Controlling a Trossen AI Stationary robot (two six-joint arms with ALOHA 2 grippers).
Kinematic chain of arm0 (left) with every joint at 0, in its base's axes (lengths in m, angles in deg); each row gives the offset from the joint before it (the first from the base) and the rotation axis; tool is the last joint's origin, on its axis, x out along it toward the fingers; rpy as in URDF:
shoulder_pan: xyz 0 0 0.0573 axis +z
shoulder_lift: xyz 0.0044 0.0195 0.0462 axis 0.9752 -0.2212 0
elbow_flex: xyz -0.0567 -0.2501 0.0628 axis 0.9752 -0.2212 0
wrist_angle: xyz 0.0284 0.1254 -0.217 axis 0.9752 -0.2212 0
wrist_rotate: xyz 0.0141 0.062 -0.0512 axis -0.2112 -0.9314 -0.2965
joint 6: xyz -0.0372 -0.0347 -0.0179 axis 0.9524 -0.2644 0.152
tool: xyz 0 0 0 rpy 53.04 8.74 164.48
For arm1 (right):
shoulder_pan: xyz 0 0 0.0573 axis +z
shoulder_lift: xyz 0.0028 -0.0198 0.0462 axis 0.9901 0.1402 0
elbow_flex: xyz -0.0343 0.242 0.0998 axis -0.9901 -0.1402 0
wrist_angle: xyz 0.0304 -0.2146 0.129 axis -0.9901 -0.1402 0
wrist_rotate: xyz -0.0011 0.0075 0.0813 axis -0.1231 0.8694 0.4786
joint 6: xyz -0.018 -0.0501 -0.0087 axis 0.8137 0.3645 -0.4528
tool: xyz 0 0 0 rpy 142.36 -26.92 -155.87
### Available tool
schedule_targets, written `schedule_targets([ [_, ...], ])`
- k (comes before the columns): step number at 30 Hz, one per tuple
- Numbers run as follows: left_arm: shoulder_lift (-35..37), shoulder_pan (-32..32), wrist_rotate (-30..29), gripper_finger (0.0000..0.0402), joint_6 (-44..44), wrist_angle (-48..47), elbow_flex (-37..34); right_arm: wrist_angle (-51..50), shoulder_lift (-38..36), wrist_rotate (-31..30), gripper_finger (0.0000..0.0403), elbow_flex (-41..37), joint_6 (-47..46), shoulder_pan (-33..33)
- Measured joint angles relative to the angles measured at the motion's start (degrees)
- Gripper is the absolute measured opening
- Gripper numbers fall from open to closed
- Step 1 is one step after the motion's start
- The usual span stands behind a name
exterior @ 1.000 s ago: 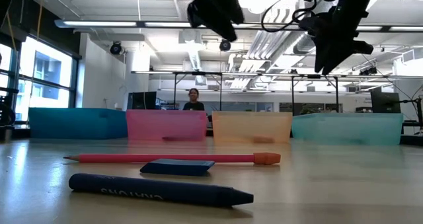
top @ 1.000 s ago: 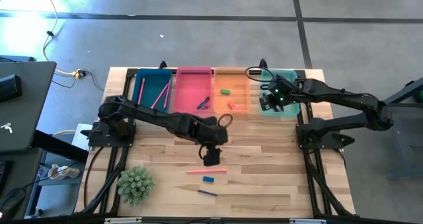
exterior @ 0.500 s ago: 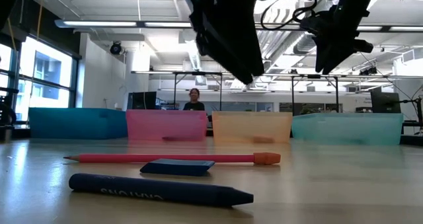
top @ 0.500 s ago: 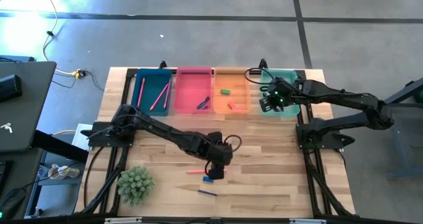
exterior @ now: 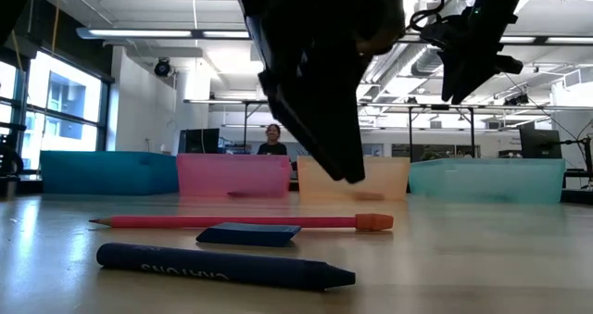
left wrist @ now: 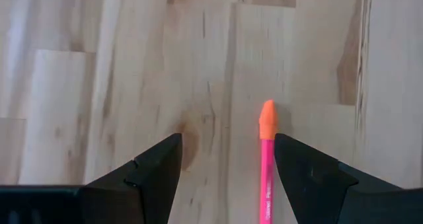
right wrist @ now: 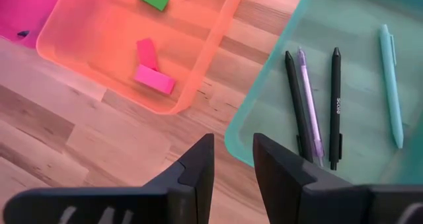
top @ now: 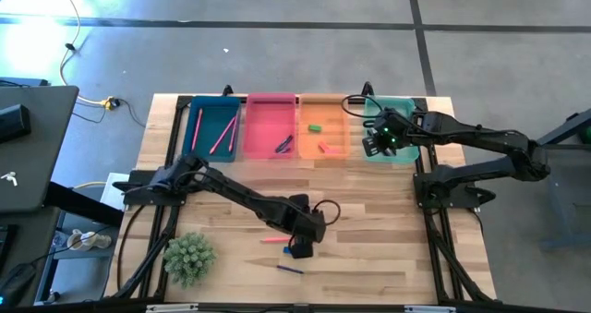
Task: Sort crayons/erasers/pens/pencils in bins
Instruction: Put the pink pencil into the blue bin
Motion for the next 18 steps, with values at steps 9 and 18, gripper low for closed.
schedule_targets([
  [9,-0.66,-0.58,0.50,0.0227,1.26,2.67,-0.02,0.07,0.00,-0.02,0.0096,0.00,0.00,0.00],
  [18,-4.55,-1.71,2.40,0.0227,1.81,3.42,0.03,0.04,0.00,-0.04,0.0096,0.00,-0.44,0.00],
])
